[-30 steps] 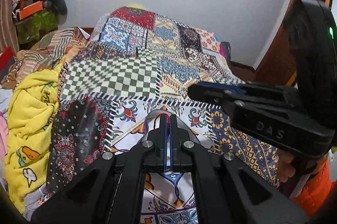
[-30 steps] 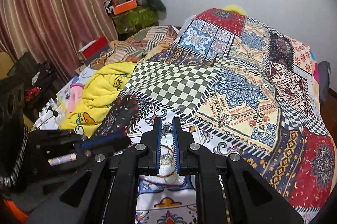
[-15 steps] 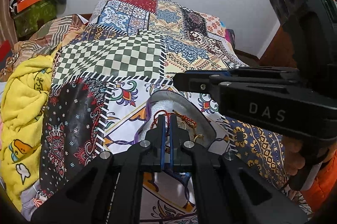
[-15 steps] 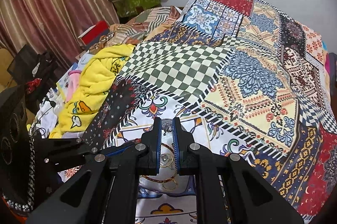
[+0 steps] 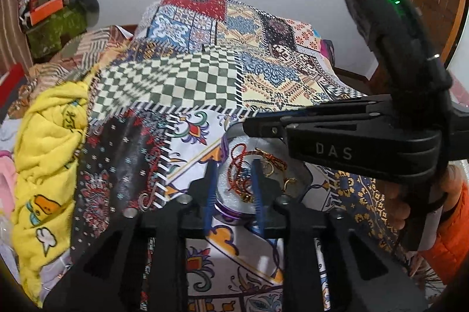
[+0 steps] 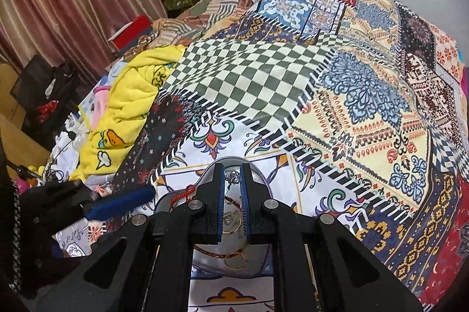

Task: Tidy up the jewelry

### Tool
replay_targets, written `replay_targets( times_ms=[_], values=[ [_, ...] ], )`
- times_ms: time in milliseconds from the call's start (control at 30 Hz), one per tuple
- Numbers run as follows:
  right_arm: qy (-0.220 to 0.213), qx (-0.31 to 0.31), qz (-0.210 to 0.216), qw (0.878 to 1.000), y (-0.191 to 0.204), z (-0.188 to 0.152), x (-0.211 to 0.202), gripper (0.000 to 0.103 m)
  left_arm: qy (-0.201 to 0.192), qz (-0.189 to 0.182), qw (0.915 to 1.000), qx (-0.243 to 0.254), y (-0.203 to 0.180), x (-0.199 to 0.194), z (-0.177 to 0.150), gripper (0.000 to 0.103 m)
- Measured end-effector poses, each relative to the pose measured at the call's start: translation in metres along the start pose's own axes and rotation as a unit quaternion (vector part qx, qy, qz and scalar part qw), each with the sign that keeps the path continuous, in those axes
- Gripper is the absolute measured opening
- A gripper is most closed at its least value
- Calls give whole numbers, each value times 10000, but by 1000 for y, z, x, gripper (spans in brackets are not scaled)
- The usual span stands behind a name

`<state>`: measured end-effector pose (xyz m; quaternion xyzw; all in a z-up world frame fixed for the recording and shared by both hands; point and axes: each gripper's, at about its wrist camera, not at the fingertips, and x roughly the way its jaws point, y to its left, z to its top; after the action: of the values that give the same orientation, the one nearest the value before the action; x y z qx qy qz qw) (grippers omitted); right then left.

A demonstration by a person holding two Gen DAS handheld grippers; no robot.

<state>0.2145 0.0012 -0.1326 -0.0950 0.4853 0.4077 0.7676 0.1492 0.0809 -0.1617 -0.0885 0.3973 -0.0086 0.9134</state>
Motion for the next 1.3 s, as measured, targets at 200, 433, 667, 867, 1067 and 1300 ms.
replay_targets(
  times_ms=[200, 433, 667, 867, 1067, 1300],
  values=[
    [15, -106, -58, 9999, 6, -2, -8, 17, -49, 91, 9999, -45, 6, -4, 3, 27],
    [-392, -181, -320, 9986, 9, -1, -40, 22, -201, 144, 9996, -103, 7, -20, 8, 27],
    [-886, -68, -394, 9953, 16, -9, -91, 22, -515, 101, 9986, -51, -4, -53, 16, 27],
    [-1537, -110, -630, 9861, 36, -25, -147, 22, -1026, 77, 9946, 130, -24, -106, 21, 27],
    [-2425, -71, -773, 9670, 61, -49, -215, 22, -1765, 65, 9838, 317, -45, -180, 20, 30],
    [-3391, -188, -1061, 9346, 102, -84, -275, 40, -2729, 119, 9607, 485, -71, -262, 5, 48]
  ],
)
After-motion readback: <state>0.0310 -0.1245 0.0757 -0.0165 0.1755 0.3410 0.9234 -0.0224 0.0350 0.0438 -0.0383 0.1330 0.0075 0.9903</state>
